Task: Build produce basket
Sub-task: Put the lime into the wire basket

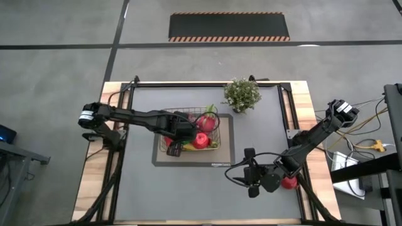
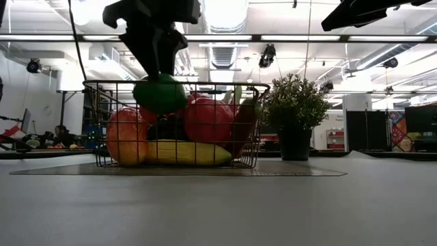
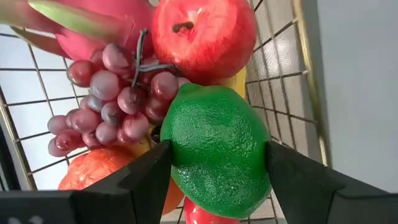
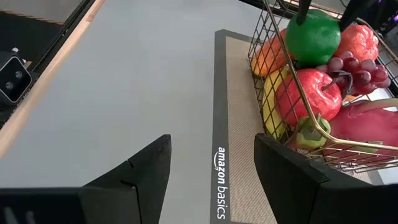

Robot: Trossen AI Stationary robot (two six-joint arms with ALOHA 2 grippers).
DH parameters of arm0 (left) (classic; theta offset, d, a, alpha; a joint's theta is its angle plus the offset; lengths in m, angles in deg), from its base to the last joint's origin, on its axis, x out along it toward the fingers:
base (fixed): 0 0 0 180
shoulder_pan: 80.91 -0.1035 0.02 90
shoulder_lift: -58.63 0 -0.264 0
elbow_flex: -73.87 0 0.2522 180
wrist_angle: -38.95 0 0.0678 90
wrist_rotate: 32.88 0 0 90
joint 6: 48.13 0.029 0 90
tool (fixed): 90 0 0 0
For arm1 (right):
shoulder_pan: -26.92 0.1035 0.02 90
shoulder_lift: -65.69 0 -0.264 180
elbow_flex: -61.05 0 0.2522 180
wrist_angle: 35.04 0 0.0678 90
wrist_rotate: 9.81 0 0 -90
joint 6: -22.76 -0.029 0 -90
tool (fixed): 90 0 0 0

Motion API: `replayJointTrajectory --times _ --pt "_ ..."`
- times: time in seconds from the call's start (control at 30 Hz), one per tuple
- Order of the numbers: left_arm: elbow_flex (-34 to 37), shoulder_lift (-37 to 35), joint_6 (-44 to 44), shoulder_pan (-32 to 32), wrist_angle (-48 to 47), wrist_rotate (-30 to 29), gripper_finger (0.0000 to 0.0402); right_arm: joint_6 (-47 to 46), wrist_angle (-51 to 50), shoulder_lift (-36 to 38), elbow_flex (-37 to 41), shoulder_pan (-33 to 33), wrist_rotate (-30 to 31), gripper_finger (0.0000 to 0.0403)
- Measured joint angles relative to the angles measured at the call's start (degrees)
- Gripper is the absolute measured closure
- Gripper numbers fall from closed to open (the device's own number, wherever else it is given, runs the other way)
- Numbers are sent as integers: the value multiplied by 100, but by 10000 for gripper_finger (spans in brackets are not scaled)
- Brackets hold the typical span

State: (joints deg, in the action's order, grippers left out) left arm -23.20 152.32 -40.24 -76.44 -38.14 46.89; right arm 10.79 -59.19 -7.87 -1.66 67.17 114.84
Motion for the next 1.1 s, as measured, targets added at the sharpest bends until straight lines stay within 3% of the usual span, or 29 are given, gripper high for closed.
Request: replayJointTrajectory --times 0.7,1.1 --pt "28 22 18 4 122 -110 169 -80 42 0 2 1 -12 189" --pt "28 24 14 15 118 -120 104 -195 39 0 2 1 -18 188"
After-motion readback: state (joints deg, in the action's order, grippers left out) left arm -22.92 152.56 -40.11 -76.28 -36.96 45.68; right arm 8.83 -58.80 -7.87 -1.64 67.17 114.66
